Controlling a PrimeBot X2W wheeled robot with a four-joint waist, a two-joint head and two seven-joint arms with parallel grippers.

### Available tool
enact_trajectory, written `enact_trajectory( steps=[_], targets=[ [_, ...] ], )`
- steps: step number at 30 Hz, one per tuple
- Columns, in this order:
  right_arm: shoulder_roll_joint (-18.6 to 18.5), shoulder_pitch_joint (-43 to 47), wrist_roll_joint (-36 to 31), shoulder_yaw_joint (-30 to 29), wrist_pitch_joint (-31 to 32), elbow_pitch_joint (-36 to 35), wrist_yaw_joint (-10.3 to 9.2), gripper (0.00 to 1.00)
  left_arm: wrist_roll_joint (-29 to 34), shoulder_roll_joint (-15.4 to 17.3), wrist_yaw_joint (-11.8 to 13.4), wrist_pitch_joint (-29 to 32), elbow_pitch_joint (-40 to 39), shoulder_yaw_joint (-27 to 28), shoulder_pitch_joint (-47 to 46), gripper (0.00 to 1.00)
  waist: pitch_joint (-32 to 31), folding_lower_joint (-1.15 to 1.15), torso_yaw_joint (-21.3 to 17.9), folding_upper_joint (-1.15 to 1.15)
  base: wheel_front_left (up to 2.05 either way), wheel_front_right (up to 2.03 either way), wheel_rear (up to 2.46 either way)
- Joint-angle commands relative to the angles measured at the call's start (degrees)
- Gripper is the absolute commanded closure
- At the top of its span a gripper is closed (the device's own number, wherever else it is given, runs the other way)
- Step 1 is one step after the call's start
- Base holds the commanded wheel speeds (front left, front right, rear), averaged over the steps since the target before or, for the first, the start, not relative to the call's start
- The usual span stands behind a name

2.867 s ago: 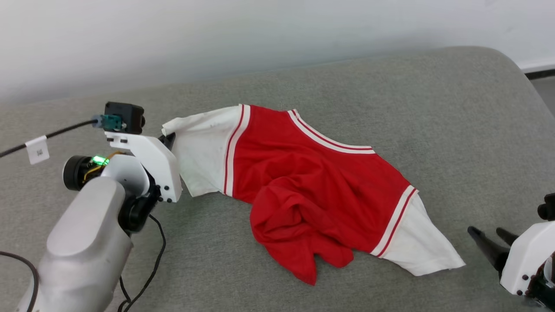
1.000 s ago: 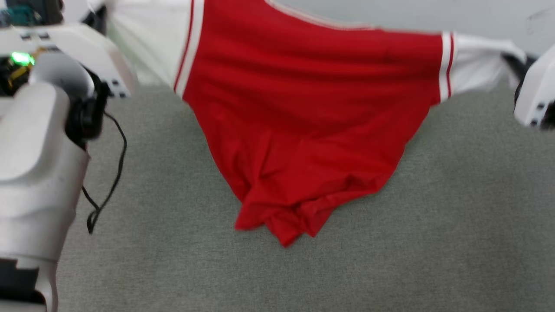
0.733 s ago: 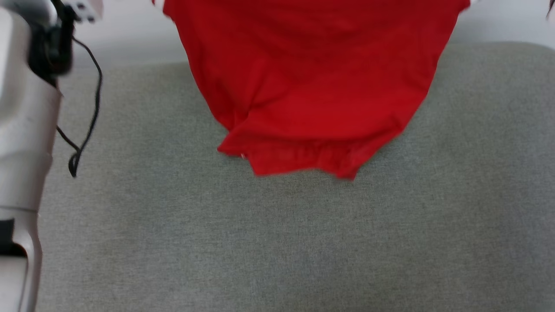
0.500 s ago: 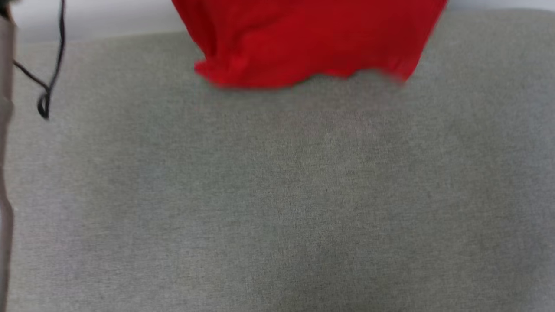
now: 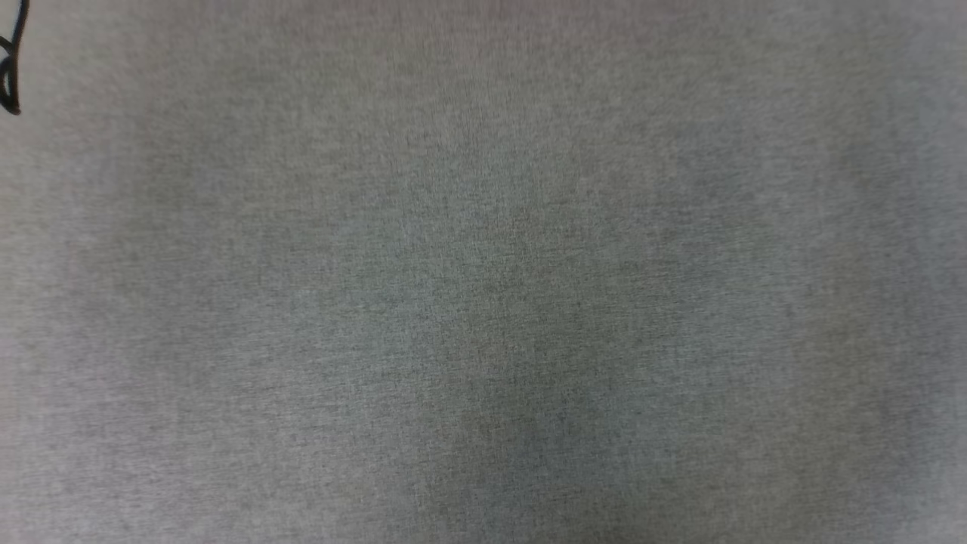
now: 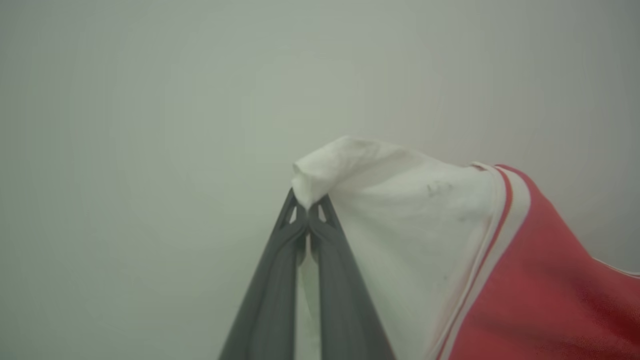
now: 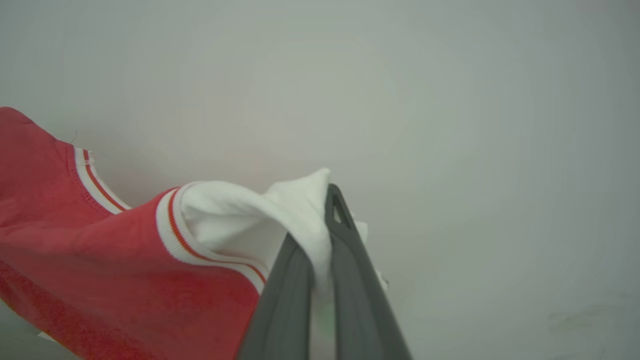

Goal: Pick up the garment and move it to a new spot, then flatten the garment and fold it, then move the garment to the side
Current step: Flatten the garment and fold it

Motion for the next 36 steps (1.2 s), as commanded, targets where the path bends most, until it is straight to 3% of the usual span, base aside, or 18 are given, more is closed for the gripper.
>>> enact_trajectory(
  steps=[1,7,17,24,30,36],
  targets=[
    [0.4,-1.4,0.8,1.3,-0.9,1.4,-0.04,1.00,-0.3,-0.3,-0.3,-0.5,0.6,-0.1,0.0,1.00,3.0,-0.01,0.1,0.00,0.00,0.00,0.00],
    [1.1,-1.4,4.0,6.1,-2.9,5.1,-0.04,1.00,-1.3,-1.4,-1.3,-2.1,2.8,-0.2,2.2,1.00,4.7,-0.01,0.5,0.00,0.00,0.00,0.00],
    [-0.7,5.5,10.6,14.1,-2.9,6.5,-0.04,1.00,-2.5,-1.8,-3.9,-4.2,5.6,-0.7,10.6,1.00,-0.1,-0.01,1.5,0.00,0.00,0.00,0.00],
    [-4.8,19.3,16.9,19.5,-3.3,1.6,-0.04,1.00,-5.3,-1.5,-5.2,-5.2,2.8,0.8,25.9,1.00,-8.0,-0.01,2.6,0.00,0.00,0.00,0.00],
    [-7.9,33.5,21.0,21.2,-4.0,-3.6,-0.04,1.00,-6.9,-0.9,-3.7,-5.5,-3.8,2.5,42.7,1.00,-14.8,-0.01,3.1,0.00,0.00,0.00,0.00],
    [-10.1,47.5,23.3,20.5,-3.5,-8.3,-0.04,1.00,-8.2,0.4,0.4,-5.3,-12.7,3.8,60.3,1.00,-20.5,-0.01,3.3,0.00,0.00,0.00,0.00]
  ],
)
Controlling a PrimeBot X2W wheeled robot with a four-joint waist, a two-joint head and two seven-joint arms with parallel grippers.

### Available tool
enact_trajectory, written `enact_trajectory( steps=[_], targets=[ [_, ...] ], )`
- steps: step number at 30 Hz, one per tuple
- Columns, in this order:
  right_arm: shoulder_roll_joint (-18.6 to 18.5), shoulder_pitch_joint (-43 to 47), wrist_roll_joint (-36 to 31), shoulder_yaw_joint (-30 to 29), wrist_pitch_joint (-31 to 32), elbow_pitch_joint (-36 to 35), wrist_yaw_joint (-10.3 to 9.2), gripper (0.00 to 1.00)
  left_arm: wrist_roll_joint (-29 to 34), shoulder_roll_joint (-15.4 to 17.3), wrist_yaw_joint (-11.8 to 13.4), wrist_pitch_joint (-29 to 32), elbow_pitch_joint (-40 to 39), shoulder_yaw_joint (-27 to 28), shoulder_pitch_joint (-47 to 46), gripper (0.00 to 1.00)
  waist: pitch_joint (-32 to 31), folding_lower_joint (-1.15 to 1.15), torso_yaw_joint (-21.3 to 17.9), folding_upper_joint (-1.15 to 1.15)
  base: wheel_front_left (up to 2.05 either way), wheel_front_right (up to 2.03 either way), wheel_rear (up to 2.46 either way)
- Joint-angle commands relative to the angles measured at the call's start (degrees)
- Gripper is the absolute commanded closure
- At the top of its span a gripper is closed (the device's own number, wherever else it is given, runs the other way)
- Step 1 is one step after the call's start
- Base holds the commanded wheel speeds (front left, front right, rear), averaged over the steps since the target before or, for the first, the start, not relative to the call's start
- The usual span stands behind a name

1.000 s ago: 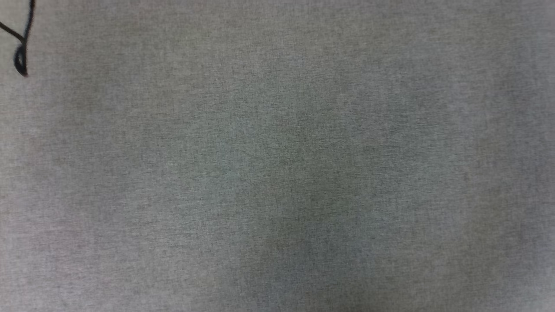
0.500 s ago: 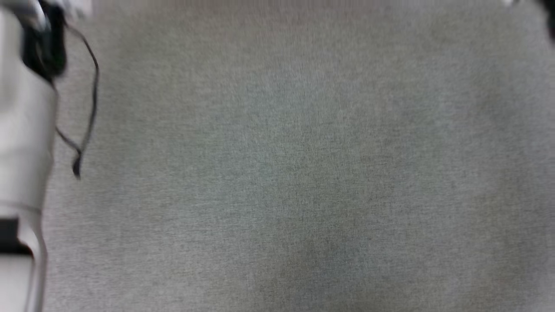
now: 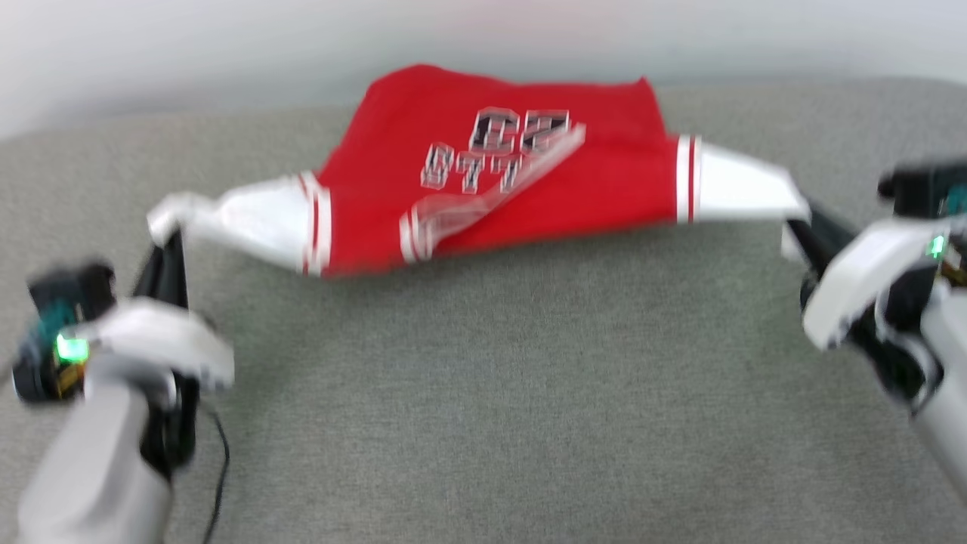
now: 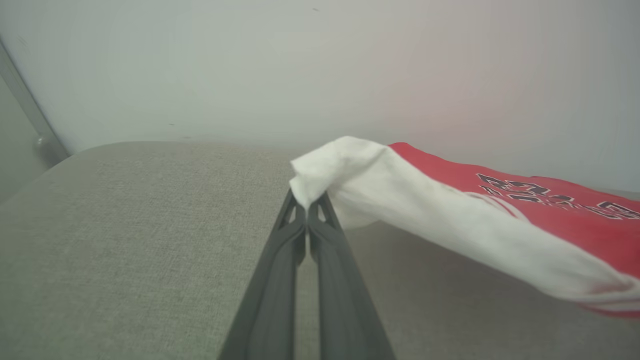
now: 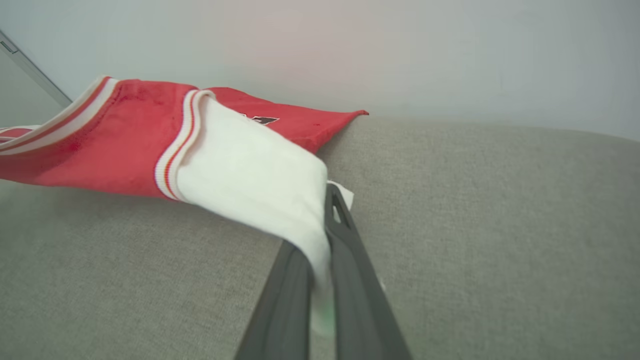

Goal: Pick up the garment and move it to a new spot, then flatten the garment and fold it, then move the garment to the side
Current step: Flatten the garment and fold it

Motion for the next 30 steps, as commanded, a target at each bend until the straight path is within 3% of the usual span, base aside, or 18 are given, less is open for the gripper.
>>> enact_trajectory(
  steps=[1,13,21,22,23,24,25,30],
  targets=[
    [-1.0,3.3,0.3,-0.5,-0.1,-0.9,-0.04,1.00,-0.5,0.6,1.2,0.2,-1.7,0.3,3.8,1.00,-3.6,0.01,0.4,0.00,0.00,0.00,0.00],
    [-0.1,31.1,-2.4,-8.7,3.2,-10.4,-0.05,1.00,-3.0,4.6,13.5,5.8,-23.2,2.3,36.1,1.00,-11.7,0.01,0.0,0.00,0.00,0.00,0.00],
    [3.1,45.8,-10.5,-17.1,9.2,-16.0,-0.05,1.00,-4.6,3.7,17.9,7.9,-32.1,1.9,47.9,1.00,-13.1,0.01,1.0,0.00,0.00,0.00,0.00],
    [3.4,46.9,-12.5,-18.3,9.9,-16.5,-0.05,0.86,-4.9,3.5,18.0,7.5,-32.6,2.0,48.5,1.00,-13.0,0.01,1.1,0.00,0.00,0.00,0.00],
    [4.1,47.8,-13.6,-19.4,10.6,-17.4,-0.05,0.56,-4.8,3.3,18.1,7.2,-32.9,1.9,48.9,1.00,-12.9,0.01,1.1,0.00,0.00,0.00,0.00],
    [5.2,48.8,-14.2,-20.7,11.2,-18.3,-0.05,0.07,-4.9,2.8,18.1,6.7,-33.3,2.0,49.1,1.00,-12.7,0.01,1.2,0.00,0.00,0.00,0.00],
    [5.9,49.5,-15.0,-21.7,11.8,-19.4,-0.05,0.00,-4.8,2.6,18.0,6.3,-33.5,1.9,49.0,1.00,-12.4,0.01,1.4,0.00,0.00,0.00,0.00],
    [9.0,51.0,-16.8,-27.6,13.4,-25.8,-0.04,0.00,-4.1,1.5,17.0,4.2,-34.1,1.4,46.9,1.00,-11.4,0.01,2.2,0.00,0.00,0.00,0.00]
  ],
)
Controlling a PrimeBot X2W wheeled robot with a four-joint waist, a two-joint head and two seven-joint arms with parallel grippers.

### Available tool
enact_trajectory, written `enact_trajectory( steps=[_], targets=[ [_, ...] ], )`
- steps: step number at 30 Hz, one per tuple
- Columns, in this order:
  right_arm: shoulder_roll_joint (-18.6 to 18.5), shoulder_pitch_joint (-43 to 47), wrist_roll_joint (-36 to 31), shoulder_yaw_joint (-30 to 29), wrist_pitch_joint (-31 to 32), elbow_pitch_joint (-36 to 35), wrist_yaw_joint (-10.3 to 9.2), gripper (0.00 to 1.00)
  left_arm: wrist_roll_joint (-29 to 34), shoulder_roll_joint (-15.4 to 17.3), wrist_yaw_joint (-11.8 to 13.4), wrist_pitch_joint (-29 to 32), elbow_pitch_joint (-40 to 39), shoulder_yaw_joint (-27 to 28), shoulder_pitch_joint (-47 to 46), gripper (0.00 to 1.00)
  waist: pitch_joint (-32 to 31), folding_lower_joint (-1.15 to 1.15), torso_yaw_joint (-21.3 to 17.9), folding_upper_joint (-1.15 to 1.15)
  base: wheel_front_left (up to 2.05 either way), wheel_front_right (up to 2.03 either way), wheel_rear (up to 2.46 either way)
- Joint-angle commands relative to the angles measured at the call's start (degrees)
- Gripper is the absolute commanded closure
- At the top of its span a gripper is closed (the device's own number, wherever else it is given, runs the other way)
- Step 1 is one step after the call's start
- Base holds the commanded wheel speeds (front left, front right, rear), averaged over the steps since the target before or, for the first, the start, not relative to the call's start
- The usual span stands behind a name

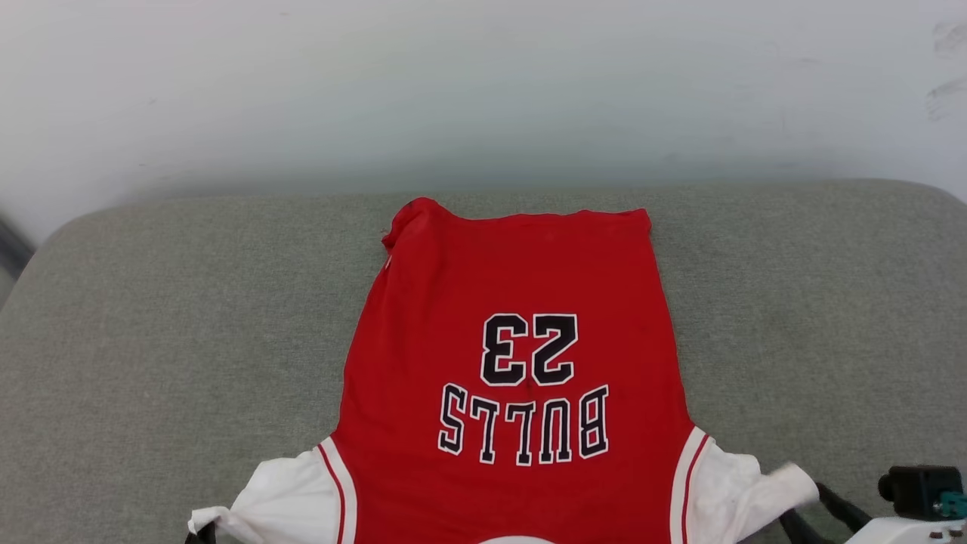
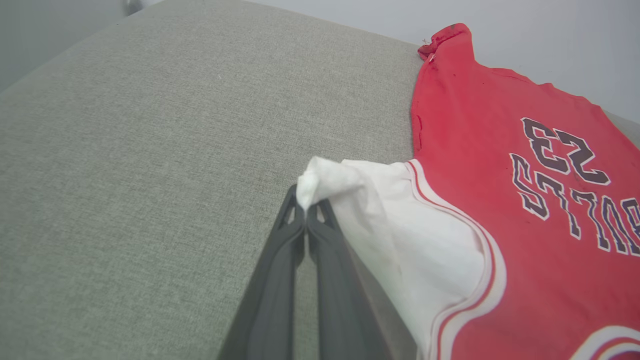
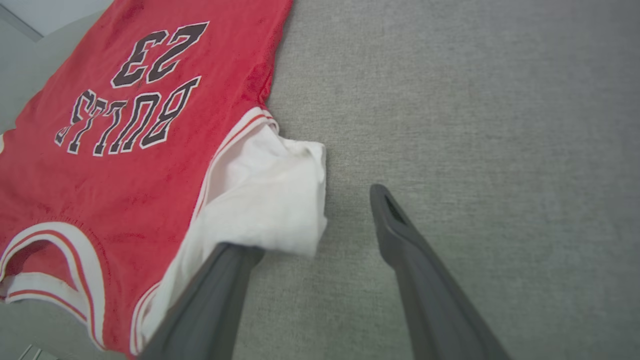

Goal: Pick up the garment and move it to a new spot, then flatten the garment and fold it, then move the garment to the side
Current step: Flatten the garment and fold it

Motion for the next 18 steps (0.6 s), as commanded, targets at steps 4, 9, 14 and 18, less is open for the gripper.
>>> enact_trajectory(
  steps=[4,9,14,18],
  targets=[
    [1.0,-1.7,-0.7,-6.7,1.3,-4.3,-0.03,0.00,1.2,-0.6,-0.6,-1.2,-0.7,-0.5,-2.8,1.00,1.4,0.01,1.4,0.00,0.00,0.00,0.00],
    [0.7,-9.7,-0.3,-11.7,2.6,-3.3,-0.03,0.00,2.7,-1.2,-0.7,-1.7,-2.4,-1.7,-5.8,1.00,4.2,0.01,3.7,0.00,0.00,0.00,0.00],
    [-0.7,-22.5,0.2,-12.6,5.6,3.0,-0.03,0.00,4.7,-1.8,-0.9,-1.9,-4.8,-3.3,-9.6,1.00,8.8,0.01,6.7,0.00,0.00,0.00,0.00],
    [-2.2,-33.4,1.1,-12.0,9.2,10.0,-0.03,0.00,6.2,-2.7,-1.5,-2.2,-6.1,-4.8,-13.0,1.00,12.6,0.01,9.5,0.00,0.00,0.00,0.00]
  ],
)
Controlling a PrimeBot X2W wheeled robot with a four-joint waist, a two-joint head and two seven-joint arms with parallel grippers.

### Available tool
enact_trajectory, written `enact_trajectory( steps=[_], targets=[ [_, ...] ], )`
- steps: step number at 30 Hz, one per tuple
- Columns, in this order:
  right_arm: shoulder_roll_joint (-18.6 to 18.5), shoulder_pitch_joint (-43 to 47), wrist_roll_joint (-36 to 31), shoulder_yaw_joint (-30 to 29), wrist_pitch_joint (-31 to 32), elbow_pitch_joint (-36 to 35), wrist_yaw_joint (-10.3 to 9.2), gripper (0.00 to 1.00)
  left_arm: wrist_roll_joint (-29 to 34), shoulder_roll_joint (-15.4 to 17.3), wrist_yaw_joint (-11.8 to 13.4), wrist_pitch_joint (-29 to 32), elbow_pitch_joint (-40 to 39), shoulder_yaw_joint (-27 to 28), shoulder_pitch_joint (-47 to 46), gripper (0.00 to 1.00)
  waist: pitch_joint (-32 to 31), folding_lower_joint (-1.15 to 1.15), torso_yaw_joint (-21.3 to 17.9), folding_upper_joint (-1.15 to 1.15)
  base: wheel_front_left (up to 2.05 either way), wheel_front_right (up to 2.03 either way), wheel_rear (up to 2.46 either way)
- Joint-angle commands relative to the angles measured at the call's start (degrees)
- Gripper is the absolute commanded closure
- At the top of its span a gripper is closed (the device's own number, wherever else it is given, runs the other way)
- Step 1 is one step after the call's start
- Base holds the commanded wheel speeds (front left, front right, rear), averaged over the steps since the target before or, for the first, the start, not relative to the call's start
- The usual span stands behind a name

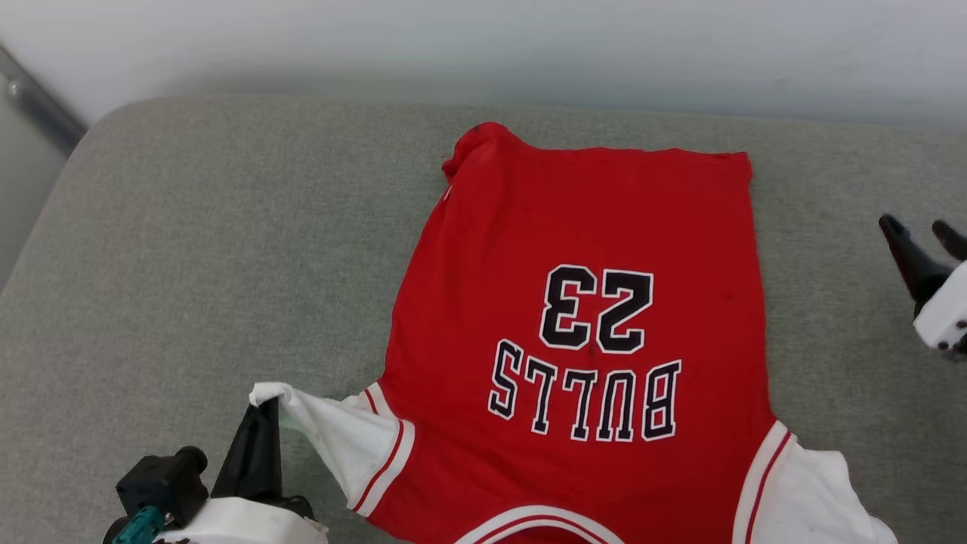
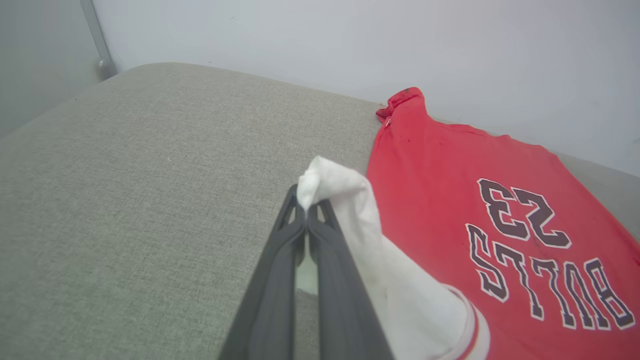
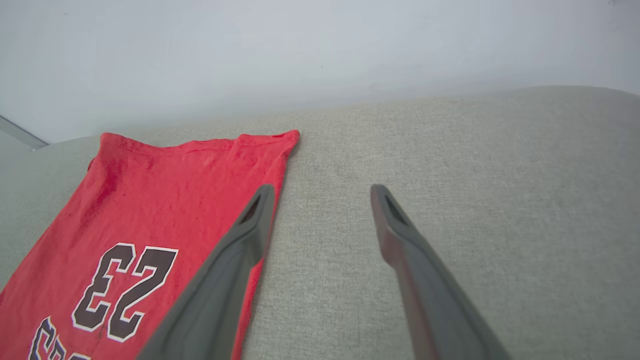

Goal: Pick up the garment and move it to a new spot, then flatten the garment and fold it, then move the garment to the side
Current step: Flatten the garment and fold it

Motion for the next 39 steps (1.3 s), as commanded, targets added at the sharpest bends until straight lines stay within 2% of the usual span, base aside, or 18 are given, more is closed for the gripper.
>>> enact_trajectory(
  steps=[1,11,20,28,29,31,39],
  targets=[
    [-1.3,-4.9,0.0,0.2,2.0,3.0,-0.02,0.00,0.9,-0.6,-0.4,-0.5,-0.8,-0.7,-2.2,1.00,4.6,-0.01,3.8,0.00,0.00,0.00,0.00],
    [-3.5,-27.1,-1.3,0.5,18.2,17.1,-0.02,0.00,4.4,-4.5,-3.3,-2.4,-3.2,-3.9,-9.9,1.00,13.4,-0.01,10.0,0.00,0.00,0.00,0.00],
    [-1.1,-37.0,-5.8,-2.4,29.4,24.6,-0.02,0.00,6.0,-5.7,-4.7,-2.8,-3.9,-5.2,-12.7,1.00,18.3,-0.01,11.6,0.00,0.00,0.00,0.00],
    [1.9,-36.0,-9.9,-4.3,35.8,30.9,-0.05,0.01,6.5,-6.4,-5.8,-2.9,-2.2,-6.1,-14.2,1.00,19.9,-0.01,12.1,0.00,0.00,0.00,0.00],
    [2.1,-35.9,-10.5,-4.2,36.5,31.1,-0.06,0.53,6.4,-6.5,-6.0,-2.9,-2.0,-6.0,-14.4,1.00,20.0,-0.01,12.2,0.00,0.00,0.00,0.00],
    [2.3,-35.8,-10.9,-4.4,36.5,30.5,-0.05,1.00,6.5,-6.8,-6.1,-3.0,-1.5,-5.9,-14.6,1.00,20.1,-0.01,12.2,0.00,0.00,0.00,0.00],
    [-0.1,-37.0,-11.1,-1.1,33.5,24.8,-0.01,1.00,6.1,-7.4,-6.6,-3.2,1.2,-5.4,-13.9,1.00,17.4,-0.01,11.7,0.00,0.00,0.00,0.00]
  ],
)
